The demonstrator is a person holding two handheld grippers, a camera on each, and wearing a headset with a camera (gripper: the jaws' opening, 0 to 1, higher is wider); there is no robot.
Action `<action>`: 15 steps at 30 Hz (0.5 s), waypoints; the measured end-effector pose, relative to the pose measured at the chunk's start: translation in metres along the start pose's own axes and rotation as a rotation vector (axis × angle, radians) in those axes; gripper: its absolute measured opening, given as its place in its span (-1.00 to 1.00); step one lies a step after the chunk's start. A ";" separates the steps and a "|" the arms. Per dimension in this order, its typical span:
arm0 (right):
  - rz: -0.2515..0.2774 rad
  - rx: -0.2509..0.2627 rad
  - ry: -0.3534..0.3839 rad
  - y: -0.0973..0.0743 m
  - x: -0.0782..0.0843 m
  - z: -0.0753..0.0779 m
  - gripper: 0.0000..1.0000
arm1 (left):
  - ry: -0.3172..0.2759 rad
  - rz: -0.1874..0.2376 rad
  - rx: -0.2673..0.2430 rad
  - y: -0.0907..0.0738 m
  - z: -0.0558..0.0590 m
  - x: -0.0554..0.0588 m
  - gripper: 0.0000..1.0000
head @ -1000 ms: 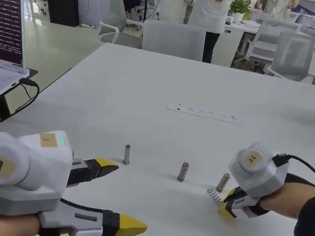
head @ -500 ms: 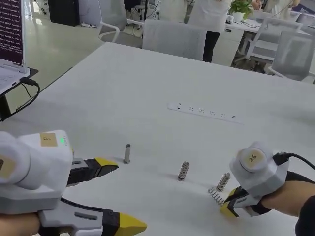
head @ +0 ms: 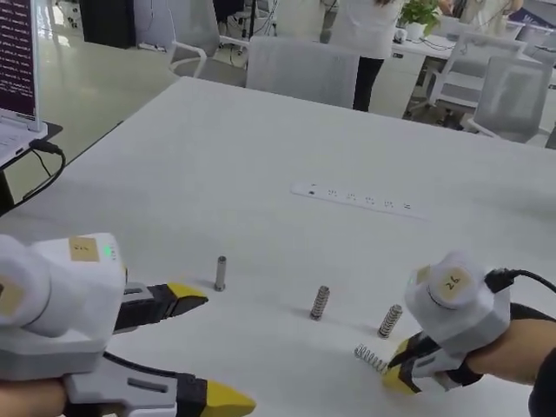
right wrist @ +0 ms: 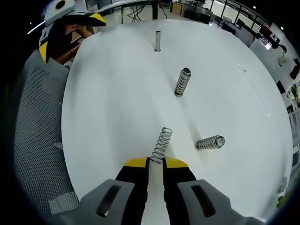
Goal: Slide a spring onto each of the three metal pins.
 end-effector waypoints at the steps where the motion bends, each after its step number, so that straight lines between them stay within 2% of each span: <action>1: 0.006 -0.003 -0.006 -0.001 -0.002 -0.001 -0.83 | 0.001 0.000 0.003 0.000 0.000 0.000 0.43; 4: 0.022 -0.027 -0.032 -0.007 -0.008 -0.009 -0.84 | 0.005 -0.003 0.008 0.000 0.001 0.000 0.42; 11: 0.044 -0.037 -0.052 -0.009 -0.014 -0.010 -0.85 | 0.004 -0.005 0.012 0.000 0.000 0.000 0.41; 15: 0.067 -0.066 -0.071 -0.013 -0.023 -0.021 -0.85 | 0.004 -0.009 0.016 0.001 0.000 0.001 0.41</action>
Point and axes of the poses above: the centre of the closed fingertips' face, and the gripper's own axes: y roughly forward along the fingers, z roughly to its right, x roughly out of its underside, the point moved 1 cm from there along -y, roughly backward along the fingers, and after that the axes turned 6 degrees about y, right-handed, at the moved point
